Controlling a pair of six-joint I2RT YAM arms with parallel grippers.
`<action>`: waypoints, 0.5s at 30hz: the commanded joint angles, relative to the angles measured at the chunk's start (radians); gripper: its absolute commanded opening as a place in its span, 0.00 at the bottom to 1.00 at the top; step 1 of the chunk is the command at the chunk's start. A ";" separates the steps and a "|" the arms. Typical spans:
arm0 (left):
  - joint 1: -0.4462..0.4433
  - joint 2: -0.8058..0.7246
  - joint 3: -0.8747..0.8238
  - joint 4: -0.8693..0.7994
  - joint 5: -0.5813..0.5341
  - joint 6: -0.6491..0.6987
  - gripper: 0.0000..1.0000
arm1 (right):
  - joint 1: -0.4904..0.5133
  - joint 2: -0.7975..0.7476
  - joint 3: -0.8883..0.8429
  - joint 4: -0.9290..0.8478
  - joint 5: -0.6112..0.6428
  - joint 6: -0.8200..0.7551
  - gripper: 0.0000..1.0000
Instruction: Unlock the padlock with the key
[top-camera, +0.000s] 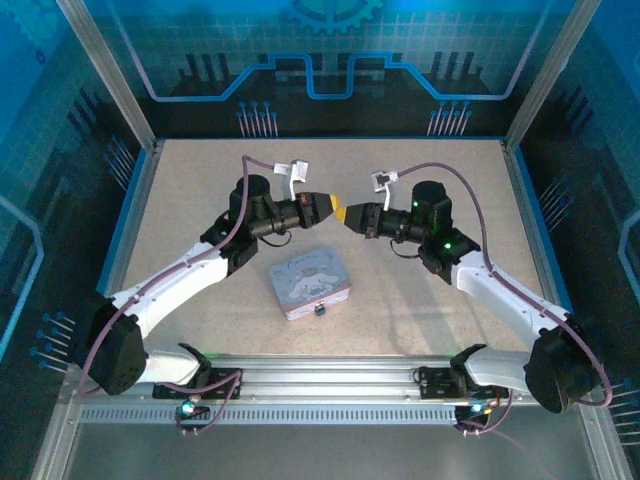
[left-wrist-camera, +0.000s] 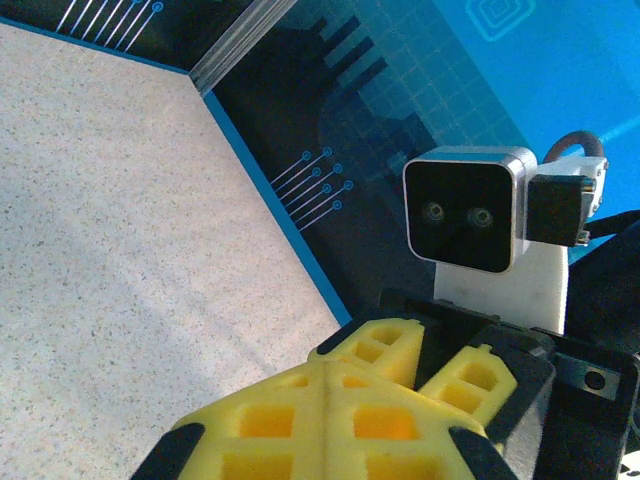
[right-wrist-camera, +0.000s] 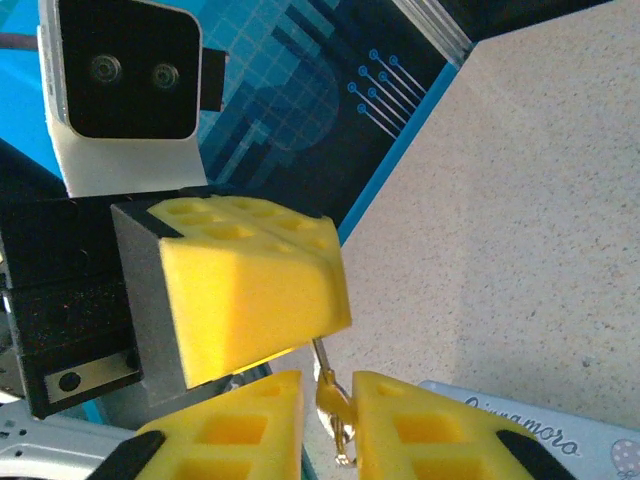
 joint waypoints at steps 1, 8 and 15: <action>-0.009 -0.030 -0.002 0.023 0.005 0.002 0.00 | 0.011 0.001 0.030 0.030 0.010 0.007 0.16; -0.009 -0.031 -0.002 0.024 -0.004 0.002 0.00 | 0.011 0.001 0.019 0.025 0.001 0.009 0.17; -0.009 -0.031 -0.003 0.022 -0.012 0.003 0.00 | 0.012 -0.006 0.011 0.022 -0.006 0.015 0.18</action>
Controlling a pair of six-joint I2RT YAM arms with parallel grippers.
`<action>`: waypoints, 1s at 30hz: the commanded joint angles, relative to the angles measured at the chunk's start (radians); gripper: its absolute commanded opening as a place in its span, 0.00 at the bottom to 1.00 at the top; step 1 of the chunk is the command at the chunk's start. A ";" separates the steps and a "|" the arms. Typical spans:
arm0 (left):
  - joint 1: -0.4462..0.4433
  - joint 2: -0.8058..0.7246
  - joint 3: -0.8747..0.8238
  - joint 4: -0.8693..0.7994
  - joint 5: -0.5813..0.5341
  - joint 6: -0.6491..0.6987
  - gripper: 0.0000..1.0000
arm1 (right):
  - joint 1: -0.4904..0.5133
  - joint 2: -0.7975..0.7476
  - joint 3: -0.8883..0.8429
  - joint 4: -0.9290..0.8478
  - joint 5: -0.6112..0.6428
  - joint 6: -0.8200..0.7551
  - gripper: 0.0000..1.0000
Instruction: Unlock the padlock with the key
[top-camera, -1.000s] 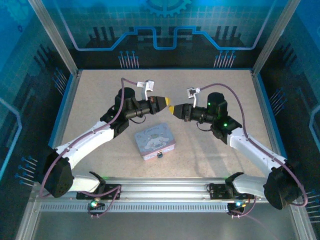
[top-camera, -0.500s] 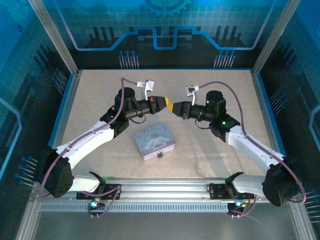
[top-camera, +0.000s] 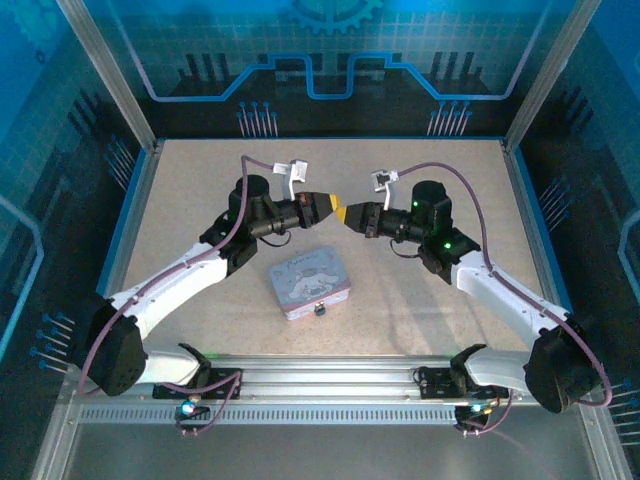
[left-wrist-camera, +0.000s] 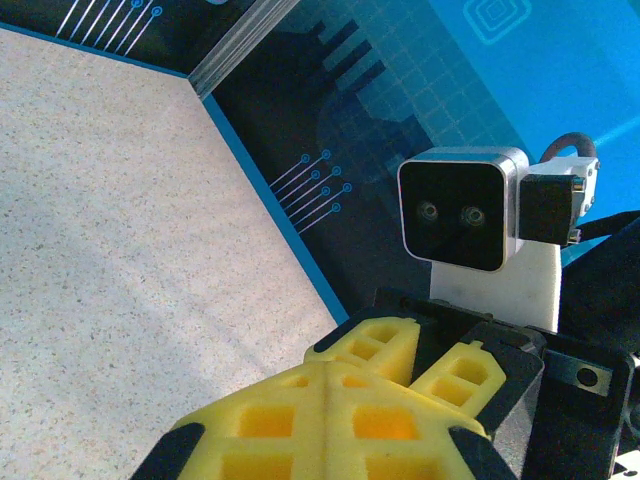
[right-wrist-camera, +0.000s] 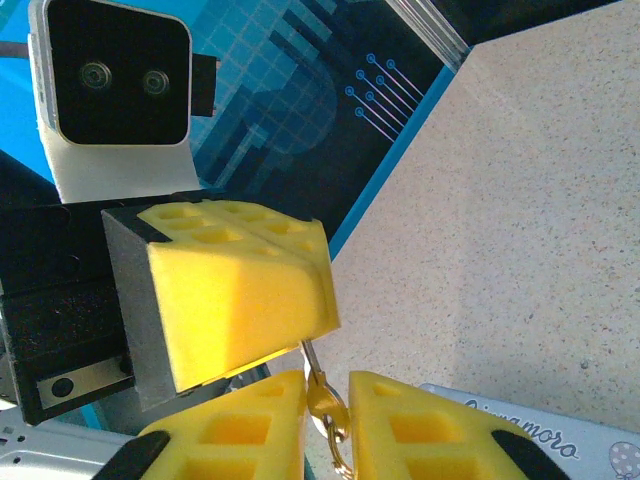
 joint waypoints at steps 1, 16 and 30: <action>-0.008 -0.026 -0.003 0.022 -0.010 0.002 0.00 | 0.013 -0.007 0.008 0.021 -0.009 0.010 0.19; -0.009 -0.026 -0.005 0.017 -0.019 0.002 0.00 | 0.021 -0.018 -0.029 0.012 0.001 0.008 0.17; -0.009 -0.029 -0.010 0.008 -0.024 0.011 0.00 | 0.020 -0.029 -0.016 -0.020 0.036 -0.003 0.00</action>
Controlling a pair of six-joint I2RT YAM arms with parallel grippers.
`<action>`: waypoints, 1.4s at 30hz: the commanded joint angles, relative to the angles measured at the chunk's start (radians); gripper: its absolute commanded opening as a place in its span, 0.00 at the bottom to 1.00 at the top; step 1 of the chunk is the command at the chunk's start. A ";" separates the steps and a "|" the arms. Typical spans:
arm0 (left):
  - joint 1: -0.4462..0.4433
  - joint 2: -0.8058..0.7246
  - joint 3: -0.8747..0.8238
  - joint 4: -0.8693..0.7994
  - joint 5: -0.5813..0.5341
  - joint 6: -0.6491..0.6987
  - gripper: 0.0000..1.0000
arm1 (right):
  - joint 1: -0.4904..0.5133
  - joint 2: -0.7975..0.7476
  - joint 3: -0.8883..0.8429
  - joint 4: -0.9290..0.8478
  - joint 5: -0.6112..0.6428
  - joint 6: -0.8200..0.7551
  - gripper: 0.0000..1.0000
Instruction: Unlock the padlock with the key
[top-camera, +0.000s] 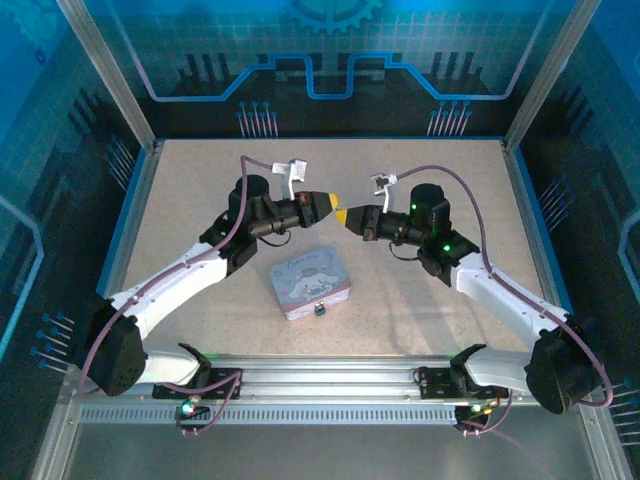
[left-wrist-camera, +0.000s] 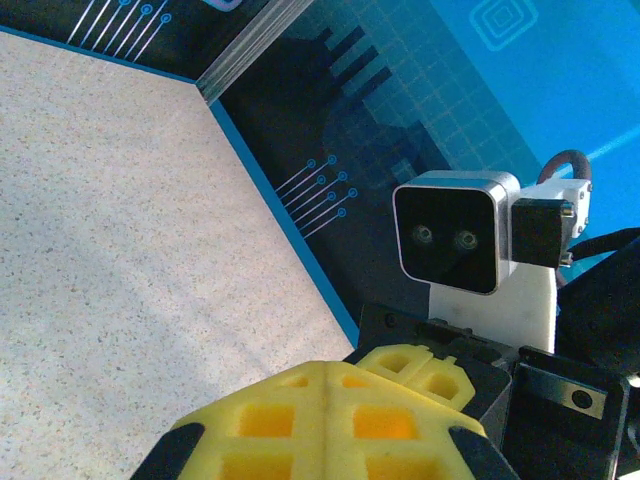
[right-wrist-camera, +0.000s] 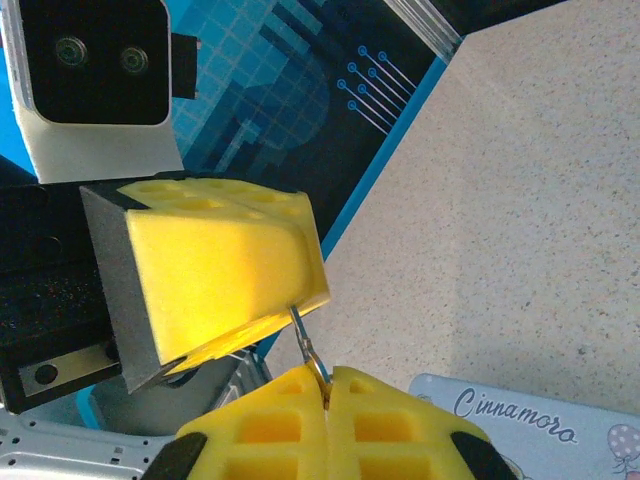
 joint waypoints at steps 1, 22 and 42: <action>-0.008 -0.031 -0.007 0.005 -0.009 0.016 0.03 | 0.007 -0.025 0.000 -0.024 0.020 -0.019 0.00; -0.215 -0.077 0.024 -0.777 -0.467 0.322 0.75 | -0.012 -0.114 0.083 -0.611 0.457 -0.257 0.00; -0.305 0.235 0.142 -0.914 -0.739 0.325 0.73 | -0.045 -0.146 0.042 -0.628 0.472 -0.230 0.00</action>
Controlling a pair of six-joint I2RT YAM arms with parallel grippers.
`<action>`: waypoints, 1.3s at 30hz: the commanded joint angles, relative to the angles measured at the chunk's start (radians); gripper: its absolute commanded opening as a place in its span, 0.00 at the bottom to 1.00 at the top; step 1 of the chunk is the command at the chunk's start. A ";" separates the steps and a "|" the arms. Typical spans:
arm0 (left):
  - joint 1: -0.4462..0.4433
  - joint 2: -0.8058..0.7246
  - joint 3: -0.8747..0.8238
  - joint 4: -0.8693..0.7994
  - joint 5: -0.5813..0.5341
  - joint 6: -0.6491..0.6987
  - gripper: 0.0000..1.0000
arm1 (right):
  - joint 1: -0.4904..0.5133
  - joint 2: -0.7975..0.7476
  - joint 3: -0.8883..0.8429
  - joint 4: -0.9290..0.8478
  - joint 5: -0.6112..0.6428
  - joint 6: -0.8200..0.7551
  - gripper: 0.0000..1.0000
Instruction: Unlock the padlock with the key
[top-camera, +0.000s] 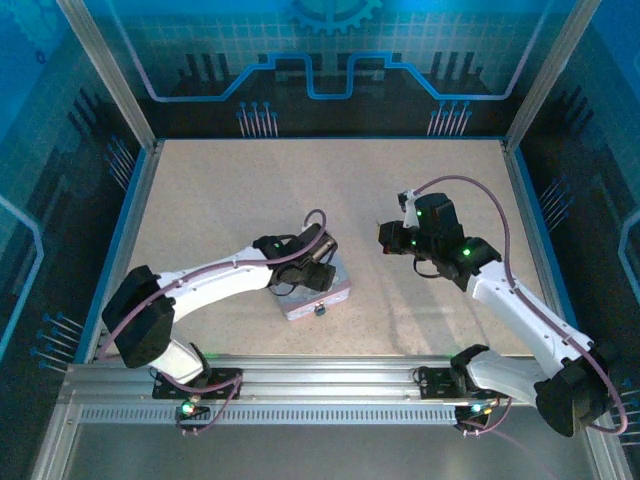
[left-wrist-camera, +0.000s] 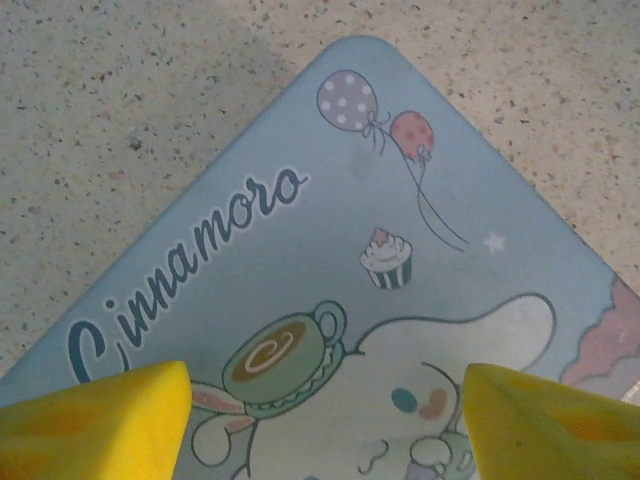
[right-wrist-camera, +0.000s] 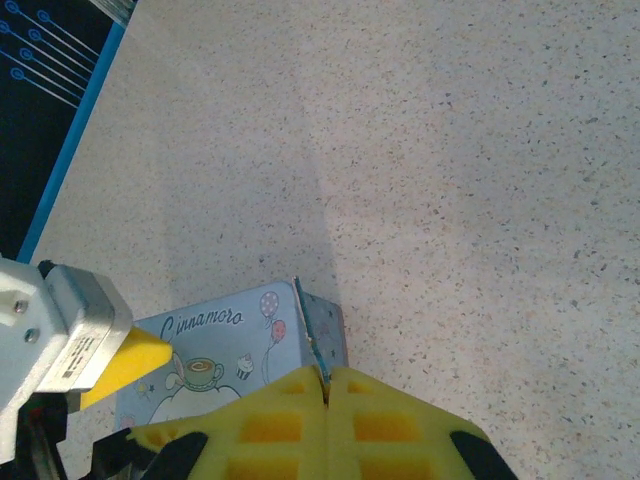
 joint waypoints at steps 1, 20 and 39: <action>-0.004 0.030 0.033 -0.010 -0.052 0.032 0.72 | -0.016 -0.020 -0.009 -0.012 0.001 0.003 0.00; 0.175 0.185 0.060 0.174 0.168 0.317 0.67 | -0.038 -0.032 -0.016 -0.016 -0.014 0.002 0.00; 0.252 0.258 0.332 0.162 0.313 0.461 0.72 | -0.047 -0.016 -0.046 -0.016 -0.056 0.015 0.00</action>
